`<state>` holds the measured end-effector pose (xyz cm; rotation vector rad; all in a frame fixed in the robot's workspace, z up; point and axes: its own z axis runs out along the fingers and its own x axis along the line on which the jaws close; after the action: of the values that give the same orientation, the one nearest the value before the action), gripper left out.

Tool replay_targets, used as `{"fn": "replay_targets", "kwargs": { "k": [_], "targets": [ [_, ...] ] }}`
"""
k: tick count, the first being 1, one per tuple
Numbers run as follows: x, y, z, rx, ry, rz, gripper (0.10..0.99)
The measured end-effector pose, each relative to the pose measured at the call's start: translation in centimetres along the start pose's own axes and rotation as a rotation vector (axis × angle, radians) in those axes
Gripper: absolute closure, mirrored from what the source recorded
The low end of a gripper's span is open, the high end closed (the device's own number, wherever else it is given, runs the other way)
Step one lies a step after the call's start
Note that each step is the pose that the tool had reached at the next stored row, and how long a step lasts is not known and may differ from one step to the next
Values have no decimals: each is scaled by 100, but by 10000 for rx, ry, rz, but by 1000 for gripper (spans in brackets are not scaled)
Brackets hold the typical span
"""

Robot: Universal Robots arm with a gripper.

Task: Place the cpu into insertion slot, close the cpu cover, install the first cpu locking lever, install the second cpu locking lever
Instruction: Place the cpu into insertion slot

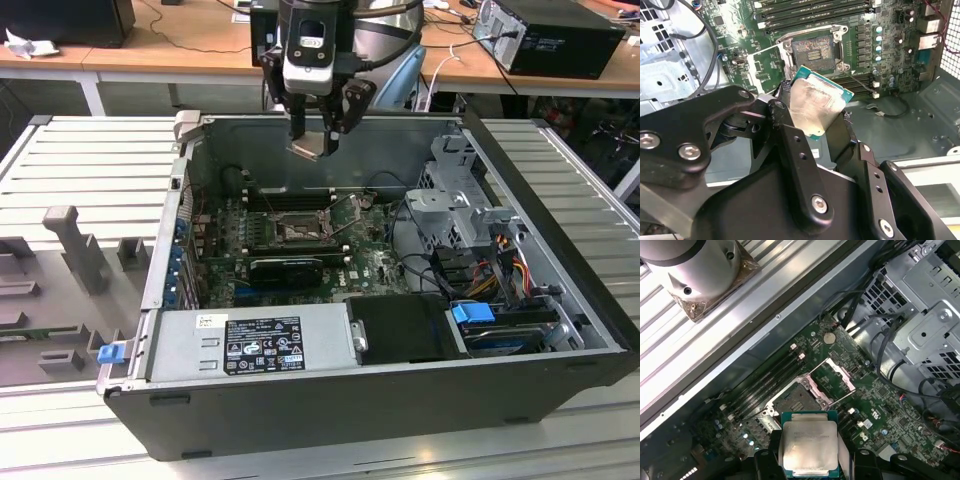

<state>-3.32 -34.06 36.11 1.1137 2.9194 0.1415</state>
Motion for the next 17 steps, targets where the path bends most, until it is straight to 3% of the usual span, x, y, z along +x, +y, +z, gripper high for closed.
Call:
{"fn": "replay_targets", "kwargs": {
  "k": [17],
  "targets": [
    [0,0,5,-25,-115,1271,561]
  ]
}}
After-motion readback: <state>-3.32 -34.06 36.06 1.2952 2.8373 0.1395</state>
